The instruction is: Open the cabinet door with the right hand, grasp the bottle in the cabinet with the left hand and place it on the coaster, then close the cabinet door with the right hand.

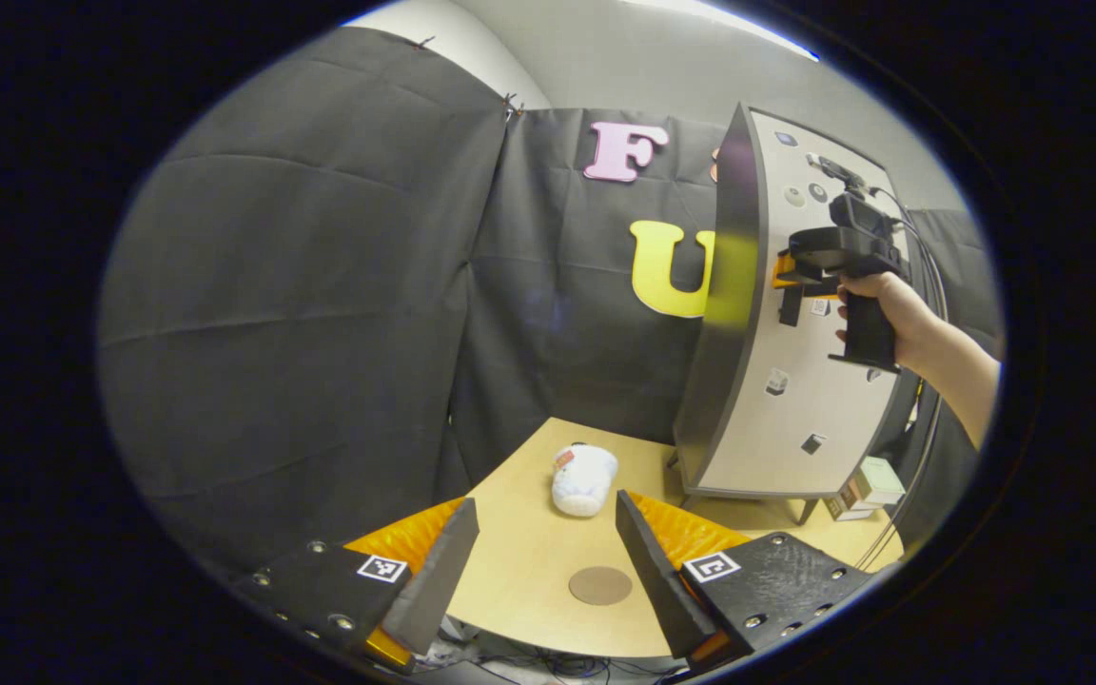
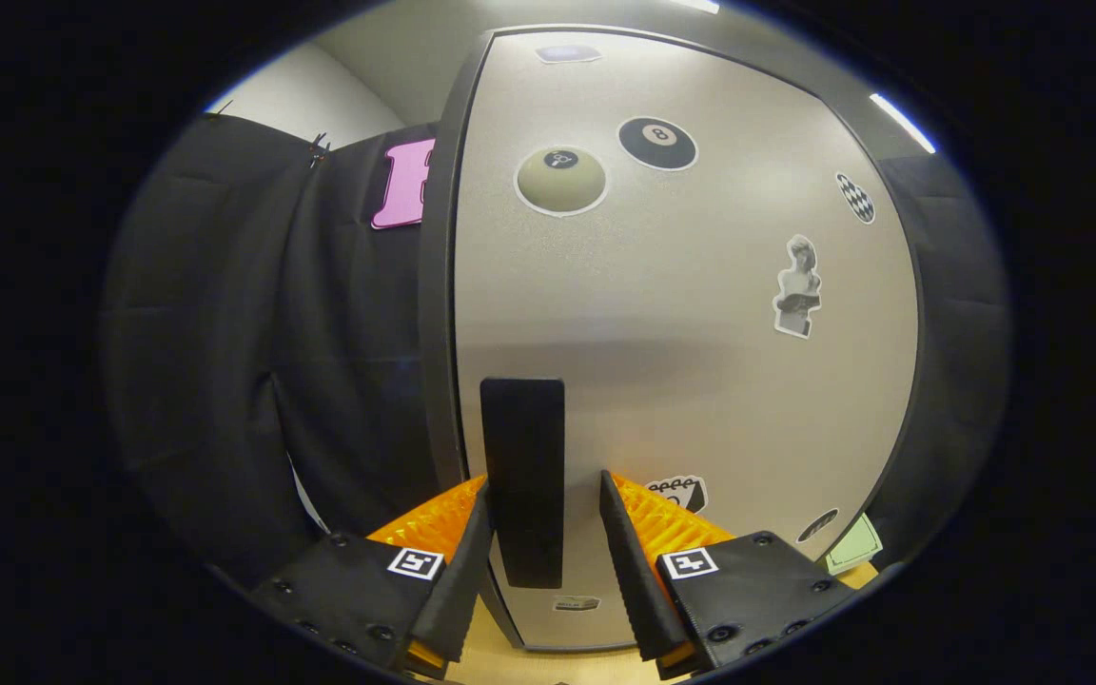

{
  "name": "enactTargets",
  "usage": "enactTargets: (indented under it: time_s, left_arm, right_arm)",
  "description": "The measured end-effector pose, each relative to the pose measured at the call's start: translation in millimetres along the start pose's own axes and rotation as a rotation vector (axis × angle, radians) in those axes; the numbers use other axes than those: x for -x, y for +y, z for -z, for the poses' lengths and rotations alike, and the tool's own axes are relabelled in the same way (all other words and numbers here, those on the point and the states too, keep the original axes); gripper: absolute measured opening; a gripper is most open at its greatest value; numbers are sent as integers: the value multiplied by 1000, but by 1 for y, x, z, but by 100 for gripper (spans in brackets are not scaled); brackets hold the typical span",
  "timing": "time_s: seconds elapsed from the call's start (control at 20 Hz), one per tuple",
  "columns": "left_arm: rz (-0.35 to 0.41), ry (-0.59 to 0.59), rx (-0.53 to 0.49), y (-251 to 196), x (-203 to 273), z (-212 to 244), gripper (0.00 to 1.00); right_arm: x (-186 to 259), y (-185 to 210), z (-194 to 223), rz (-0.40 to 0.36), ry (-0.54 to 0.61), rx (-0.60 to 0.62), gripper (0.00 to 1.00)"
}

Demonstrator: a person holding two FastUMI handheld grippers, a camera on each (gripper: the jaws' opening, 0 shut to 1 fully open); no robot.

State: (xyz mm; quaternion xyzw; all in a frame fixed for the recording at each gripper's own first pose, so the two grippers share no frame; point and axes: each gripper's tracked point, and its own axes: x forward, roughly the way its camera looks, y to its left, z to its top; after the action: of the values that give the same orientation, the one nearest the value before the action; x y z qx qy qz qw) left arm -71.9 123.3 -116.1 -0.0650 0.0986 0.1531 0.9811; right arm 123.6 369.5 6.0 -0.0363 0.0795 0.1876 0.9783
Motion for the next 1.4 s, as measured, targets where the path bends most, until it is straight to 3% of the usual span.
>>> enactTargets:
  time_s: [0.1, 0.15, 0.2, 0.5, 0.75, 0.8, 0.85, 0.95, 1.4]
  left_arm:
    - [3, 2, -5, -3, 0, 0, 88]
    - [2, 2, -6, -3, 1, 0, 88]
    - [3, 1, -6, -4, 1, -1, 88]
    - [4, -3, -7, -7, 9, -2, 88]
    - [6, 2, -6, -11, 20, 1, 88]
    - [5, 1, -8, -13, 22, 0, 88]
    - [6, -1, -9, -14, 24, 1, 88]
    - [13, 0, -9, -19, 26, 1, 88]
    - [46, -4, -53, -49, 27, -3, 88]
  right_arm:
    - [1, 6, 1, -25, 8, 7, 65]
    - [0, 8, 3, -23, 12, 9, 43]
    - [-1, 8, 5, -18, 23, 9, 40]
    - [-3, 9, 21, -52, 92, -76, 39]
    - [0, 10, 19, -80, 72, -7, 23]
    - [0, 10, 22, -104, 79, -5, 24]
    - [-1, 11, 20, -128, 78, 11, 14]
    - [3, 10, 21, -162, 84, 17, 8]
    - [41, 13, 22, -280, 63, 41, 8]
